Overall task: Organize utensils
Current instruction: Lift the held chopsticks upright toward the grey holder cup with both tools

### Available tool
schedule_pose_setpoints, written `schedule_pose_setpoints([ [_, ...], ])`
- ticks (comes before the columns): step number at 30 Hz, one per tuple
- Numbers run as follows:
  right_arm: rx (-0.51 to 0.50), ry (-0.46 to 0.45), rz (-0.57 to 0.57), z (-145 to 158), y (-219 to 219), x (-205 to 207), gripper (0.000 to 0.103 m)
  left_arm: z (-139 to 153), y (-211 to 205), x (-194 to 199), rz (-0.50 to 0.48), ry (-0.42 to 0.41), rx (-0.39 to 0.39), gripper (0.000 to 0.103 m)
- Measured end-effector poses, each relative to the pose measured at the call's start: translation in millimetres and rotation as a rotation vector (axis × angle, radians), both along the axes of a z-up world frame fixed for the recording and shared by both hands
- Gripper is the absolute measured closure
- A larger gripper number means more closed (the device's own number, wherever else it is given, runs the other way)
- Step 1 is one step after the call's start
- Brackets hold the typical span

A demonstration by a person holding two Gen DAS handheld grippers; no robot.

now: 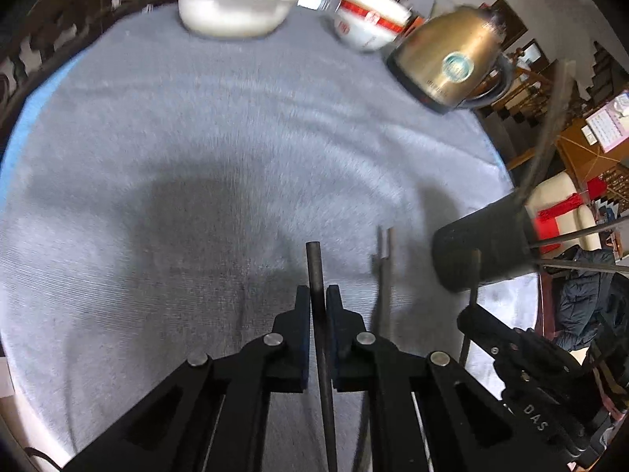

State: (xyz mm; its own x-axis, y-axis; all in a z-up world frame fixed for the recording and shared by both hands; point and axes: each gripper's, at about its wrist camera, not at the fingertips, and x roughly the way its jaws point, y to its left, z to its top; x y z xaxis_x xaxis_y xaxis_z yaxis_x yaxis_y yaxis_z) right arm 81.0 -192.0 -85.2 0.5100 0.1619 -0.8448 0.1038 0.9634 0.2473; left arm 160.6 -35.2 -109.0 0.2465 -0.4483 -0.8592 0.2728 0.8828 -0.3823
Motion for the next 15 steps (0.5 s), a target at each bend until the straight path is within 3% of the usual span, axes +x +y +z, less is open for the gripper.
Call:
schedule_pose_setpoints([
  [15, 0.012, -0.361, -0.019, 116, -6, -78, 0.097, 131, 10, -68, -0.026, -0.321, -0.066, 0.097],
])
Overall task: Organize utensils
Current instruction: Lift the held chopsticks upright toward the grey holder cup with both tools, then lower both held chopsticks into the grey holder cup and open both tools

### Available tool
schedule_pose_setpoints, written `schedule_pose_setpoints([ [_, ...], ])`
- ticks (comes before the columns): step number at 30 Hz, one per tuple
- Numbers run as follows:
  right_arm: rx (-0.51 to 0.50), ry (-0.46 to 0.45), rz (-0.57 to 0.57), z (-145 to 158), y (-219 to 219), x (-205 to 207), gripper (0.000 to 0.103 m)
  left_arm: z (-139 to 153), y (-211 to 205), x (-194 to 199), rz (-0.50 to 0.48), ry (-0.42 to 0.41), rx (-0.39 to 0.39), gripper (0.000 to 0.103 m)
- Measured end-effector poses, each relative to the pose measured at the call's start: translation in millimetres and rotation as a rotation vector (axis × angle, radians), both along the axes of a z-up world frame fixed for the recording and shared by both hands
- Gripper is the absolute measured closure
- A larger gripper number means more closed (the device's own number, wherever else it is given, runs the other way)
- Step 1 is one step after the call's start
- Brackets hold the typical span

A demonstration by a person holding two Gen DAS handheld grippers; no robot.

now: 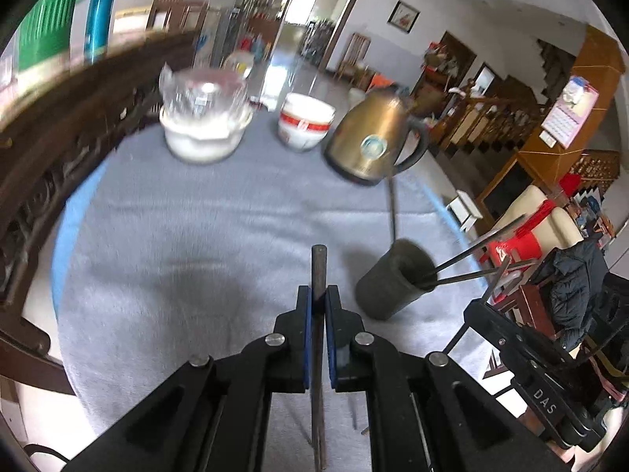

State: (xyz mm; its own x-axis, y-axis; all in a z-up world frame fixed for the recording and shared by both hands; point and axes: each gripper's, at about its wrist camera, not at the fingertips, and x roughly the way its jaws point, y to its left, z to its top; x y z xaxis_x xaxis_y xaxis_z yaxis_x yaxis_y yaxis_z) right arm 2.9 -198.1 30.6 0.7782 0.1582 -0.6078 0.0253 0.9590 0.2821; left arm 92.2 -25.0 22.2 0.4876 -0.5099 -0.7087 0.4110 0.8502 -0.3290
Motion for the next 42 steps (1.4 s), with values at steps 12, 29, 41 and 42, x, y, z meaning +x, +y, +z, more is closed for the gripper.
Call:
schedule_pose_setpoints([
  [12, 0.033, -0.215, -0.113, 55, -25, -26, 0.097, 72, -20, -30, -0.03, -0.203, -0.071, 0.097],
  [29, -0.07, -0.456, -0.327, 96, -65, -16, 0.097, 132, -80, -28, 0.006, -0.509, -0.133, 0.097],
  [41, -0.125, -0.412, -0.363, 63, -75, 18, 0.097, 87, -135, -16, -0.059, -0.553, -0.102, 0.096],
  [42, -0.128, -0.401, -0.359, 58, -76, 19, 0.097, 80, -137, -13, -0.061, -0.535, -0.099, 0.097],
])
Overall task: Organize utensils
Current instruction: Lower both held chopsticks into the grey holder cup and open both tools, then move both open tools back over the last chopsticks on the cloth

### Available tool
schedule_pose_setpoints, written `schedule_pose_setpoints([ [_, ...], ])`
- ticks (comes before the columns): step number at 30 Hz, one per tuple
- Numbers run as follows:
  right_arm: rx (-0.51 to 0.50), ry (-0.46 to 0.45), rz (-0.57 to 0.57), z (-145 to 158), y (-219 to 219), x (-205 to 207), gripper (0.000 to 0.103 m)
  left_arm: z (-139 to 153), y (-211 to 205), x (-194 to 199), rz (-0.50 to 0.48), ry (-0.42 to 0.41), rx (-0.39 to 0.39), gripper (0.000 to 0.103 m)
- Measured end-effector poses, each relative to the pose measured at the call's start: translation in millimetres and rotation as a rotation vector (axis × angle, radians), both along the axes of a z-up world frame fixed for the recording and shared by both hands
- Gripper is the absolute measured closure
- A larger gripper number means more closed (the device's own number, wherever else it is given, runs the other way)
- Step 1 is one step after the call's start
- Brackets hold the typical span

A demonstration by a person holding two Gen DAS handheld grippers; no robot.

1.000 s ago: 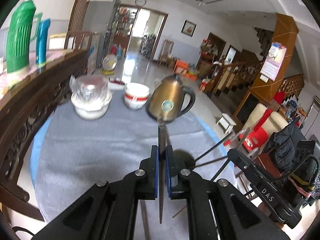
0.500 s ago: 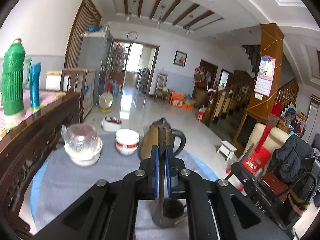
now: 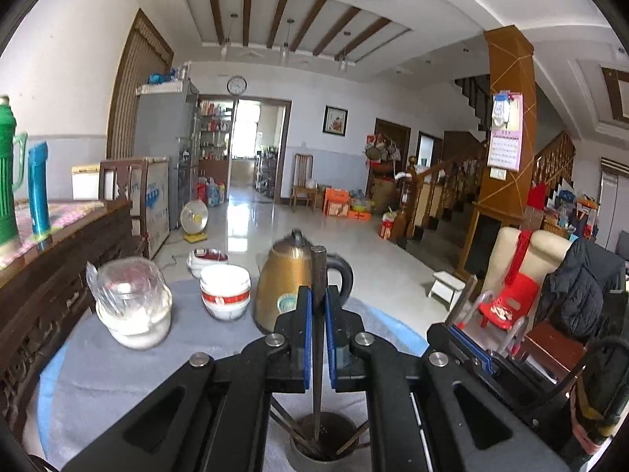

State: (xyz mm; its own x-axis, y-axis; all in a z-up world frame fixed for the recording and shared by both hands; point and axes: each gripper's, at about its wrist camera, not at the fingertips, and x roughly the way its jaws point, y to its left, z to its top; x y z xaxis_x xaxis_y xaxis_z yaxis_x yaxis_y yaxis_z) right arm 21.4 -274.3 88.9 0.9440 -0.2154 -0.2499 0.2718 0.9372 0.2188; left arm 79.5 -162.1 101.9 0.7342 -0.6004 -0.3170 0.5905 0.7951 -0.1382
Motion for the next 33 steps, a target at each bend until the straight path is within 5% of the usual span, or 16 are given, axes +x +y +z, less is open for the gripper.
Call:
schedule_pose_setpoints([
  [20, 0.054, 0.178, 0.061, -40, 7, -3, 0.096, -50, 15, 4, -0.046, 0.208, 0.061, 0.096],
  [27, 0.132, 0.209, 0.096, -42, 0, -18, 0.095, -50, 44, -8, -0.027, 0.212, 0.069, 0.064],
  [33, 0.172, 0.192, 0.11, -41, -3, -38, 0.095, -61, 70, -11, 0.067, 0.226, 0.162, 0.035],
])
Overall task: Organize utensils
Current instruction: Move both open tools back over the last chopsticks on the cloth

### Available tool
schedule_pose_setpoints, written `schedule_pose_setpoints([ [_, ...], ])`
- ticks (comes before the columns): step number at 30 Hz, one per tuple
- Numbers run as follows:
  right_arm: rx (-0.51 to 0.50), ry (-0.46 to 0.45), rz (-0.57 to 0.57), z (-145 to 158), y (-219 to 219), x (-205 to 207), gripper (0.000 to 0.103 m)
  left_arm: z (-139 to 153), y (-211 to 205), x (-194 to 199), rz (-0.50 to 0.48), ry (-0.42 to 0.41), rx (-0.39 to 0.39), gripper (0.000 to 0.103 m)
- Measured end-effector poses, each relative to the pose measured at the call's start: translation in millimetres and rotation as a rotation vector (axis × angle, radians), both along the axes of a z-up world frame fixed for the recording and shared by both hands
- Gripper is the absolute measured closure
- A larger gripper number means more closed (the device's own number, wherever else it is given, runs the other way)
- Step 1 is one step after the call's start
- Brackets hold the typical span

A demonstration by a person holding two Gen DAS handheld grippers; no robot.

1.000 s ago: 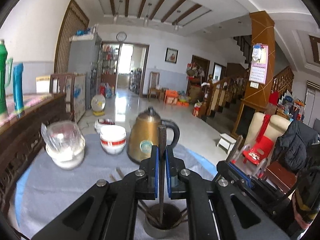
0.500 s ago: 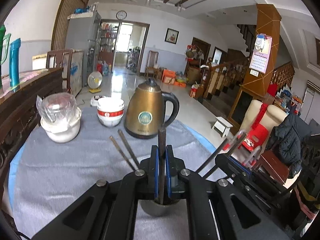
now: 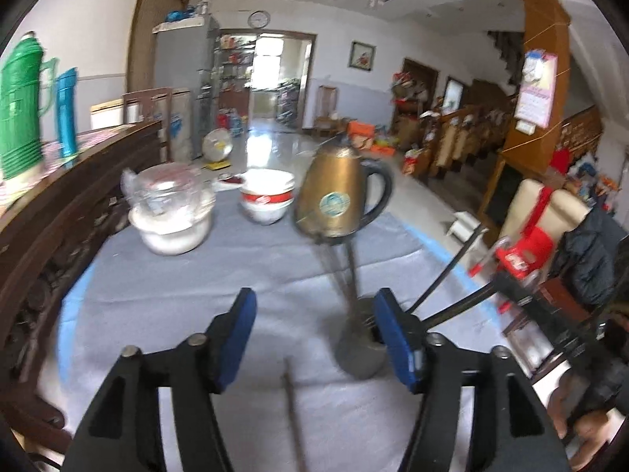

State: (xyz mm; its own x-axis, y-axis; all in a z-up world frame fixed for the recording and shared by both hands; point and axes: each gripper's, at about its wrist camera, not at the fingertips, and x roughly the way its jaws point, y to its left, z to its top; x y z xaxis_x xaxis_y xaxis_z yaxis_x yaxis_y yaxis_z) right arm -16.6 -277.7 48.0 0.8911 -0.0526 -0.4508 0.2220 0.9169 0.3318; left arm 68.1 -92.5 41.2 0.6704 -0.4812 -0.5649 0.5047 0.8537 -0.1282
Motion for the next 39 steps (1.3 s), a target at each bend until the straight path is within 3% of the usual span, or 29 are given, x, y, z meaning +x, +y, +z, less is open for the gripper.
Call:
schedule_pose_setpoints([
  [4, 0.013, -0.025, 0.01, 4, 3, -15, 0.088, -19, 18, 0, 0.062, 0.045, 0.104, 0.03],
  [9, -0.003, -0.067, 0.0, 6, 11, -39, 0.054, -39, 41, -2, 0.124, 0.078, 0.172, 0.029],
  [16, -0.019, -0.057, 0.059, -11, 30, -59, 0.057, -67, 68, -2, 0.169, 0.15, 0.19, 0.029],
  [25, 0.007, 0.075, 0.09, -83, 51, -48, 0.056, -111, 75, -10, 0.138, 0.261, 0.2, 0.029],
  [34, -0.06, 0.122, 0.097, -123, 65, -45, 0.056, -135, 57, -16, 0.108, 0.284, 0.248, 0.029],
  [39, -0.046, 0.16, 0.094, -143, 63, -34, 0.056, -145, 51, -16, 0.09, 0.304, 0.26, 0.029],
])
